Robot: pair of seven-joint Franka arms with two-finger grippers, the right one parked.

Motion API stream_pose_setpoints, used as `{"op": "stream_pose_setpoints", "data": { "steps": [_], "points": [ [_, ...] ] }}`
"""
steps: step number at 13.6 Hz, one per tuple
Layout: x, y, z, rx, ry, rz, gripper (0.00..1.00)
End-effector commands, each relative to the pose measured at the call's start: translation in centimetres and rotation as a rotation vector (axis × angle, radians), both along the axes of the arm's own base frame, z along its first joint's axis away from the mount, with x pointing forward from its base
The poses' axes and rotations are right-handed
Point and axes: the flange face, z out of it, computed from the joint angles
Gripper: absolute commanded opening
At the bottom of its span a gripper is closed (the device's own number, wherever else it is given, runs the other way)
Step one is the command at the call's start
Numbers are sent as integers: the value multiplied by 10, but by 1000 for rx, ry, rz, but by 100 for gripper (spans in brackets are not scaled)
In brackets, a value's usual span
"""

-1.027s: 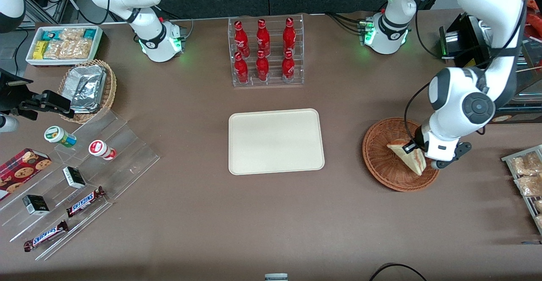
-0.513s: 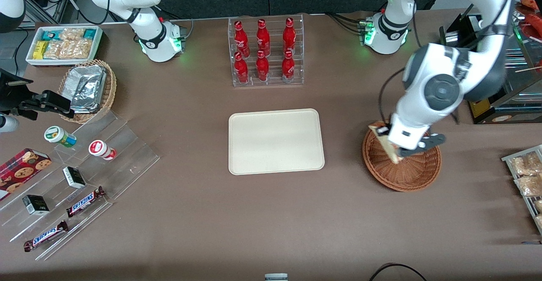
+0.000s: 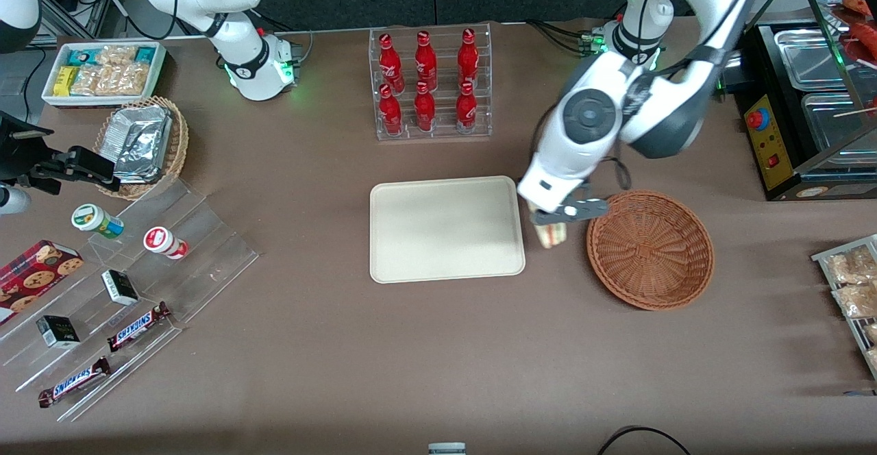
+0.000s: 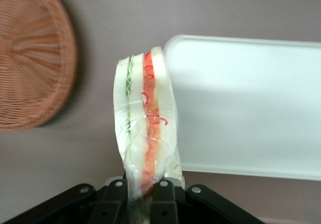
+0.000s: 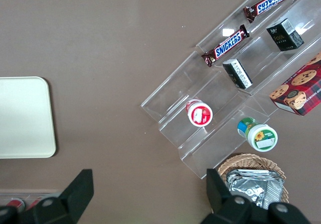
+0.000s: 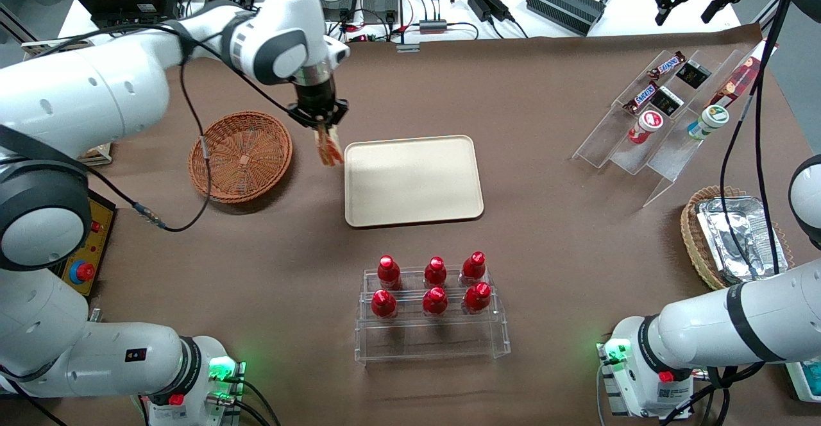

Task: Place sandwich from basket to tray
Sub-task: 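Lift the sandwich and carry it over the white tray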

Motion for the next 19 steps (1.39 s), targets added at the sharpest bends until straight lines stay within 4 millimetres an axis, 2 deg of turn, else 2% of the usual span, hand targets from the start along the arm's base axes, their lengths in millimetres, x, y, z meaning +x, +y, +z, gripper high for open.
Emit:
{"op": "stream_pose_setpoints", "data": {
  "steps": [1, 3, 7, 9, 10, 12, 15, 19],
  "points": [
    [-7, -46, -32, -18, -25, -38, 0],
    [-26, -83, -58, -33, -25, -114, 0],
    [-20, -97, -95, -17, -39, -130, 0],
    [-38, -128, -104, -10, -71, -172, 0],
    [-36, -134, -108, -20, -67, -168, 0],
    [-30, -138, -112, -30, -62, -148, 0],
    [-41, -153, -118, -41, -94, -169, 0],
    [-40, -156, -134, -42, -119, -189, 0]
  ]
}}
